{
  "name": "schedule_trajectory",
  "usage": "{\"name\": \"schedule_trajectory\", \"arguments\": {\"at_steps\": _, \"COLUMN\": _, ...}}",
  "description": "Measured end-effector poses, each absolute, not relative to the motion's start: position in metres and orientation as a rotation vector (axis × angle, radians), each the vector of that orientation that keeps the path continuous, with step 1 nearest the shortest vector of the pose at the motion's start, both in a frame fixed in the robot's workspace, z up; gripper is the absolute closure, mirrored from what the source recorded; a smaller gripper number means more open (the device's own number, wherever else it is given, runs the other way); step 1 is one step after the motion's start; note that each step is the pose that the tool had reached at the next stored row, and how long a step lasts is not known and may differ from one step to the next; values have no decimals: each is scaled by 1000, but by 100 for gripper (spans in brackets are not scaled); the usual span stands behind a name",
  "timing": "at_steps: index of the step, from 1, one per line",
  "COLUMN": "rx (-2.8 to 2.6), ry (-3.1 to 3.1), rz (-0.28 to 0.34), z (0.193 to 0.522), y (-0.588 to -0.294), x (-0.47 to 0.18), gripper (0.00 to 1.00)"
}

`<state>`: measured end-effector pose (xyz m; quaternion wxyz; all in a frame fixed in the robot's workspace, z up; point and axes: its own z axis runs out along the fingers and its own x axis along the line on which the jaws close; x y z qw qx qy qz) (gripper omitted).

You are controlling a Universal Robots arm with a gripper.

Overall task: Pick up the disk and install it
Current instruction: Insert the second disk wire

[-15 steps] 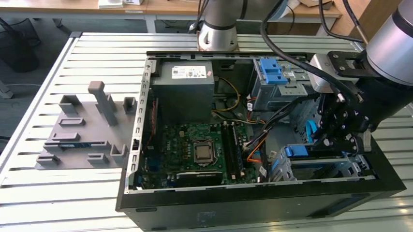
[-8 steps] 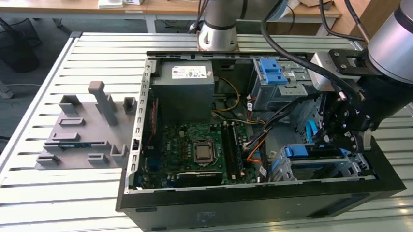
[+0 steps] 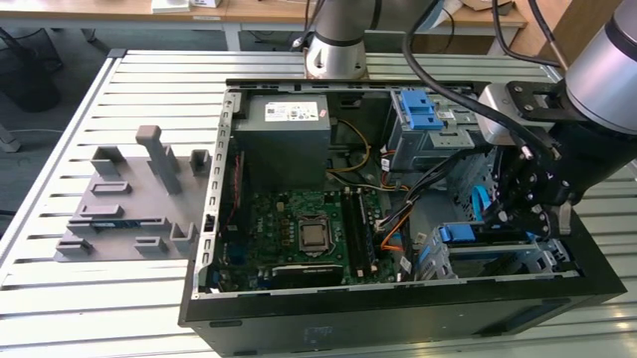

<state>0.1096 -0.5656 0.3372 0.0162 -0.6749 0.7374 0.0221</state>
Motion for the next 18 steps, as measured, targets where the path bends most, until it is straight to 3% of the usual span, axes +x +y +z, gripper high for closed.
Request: {"name": "schedule_trajectory", "arguments": {"at_steps": 18, "rx": -2099, "ry": 2293, "rz": 69, "z": 339, "y": -566, "x": 111, "gripper": 89}}
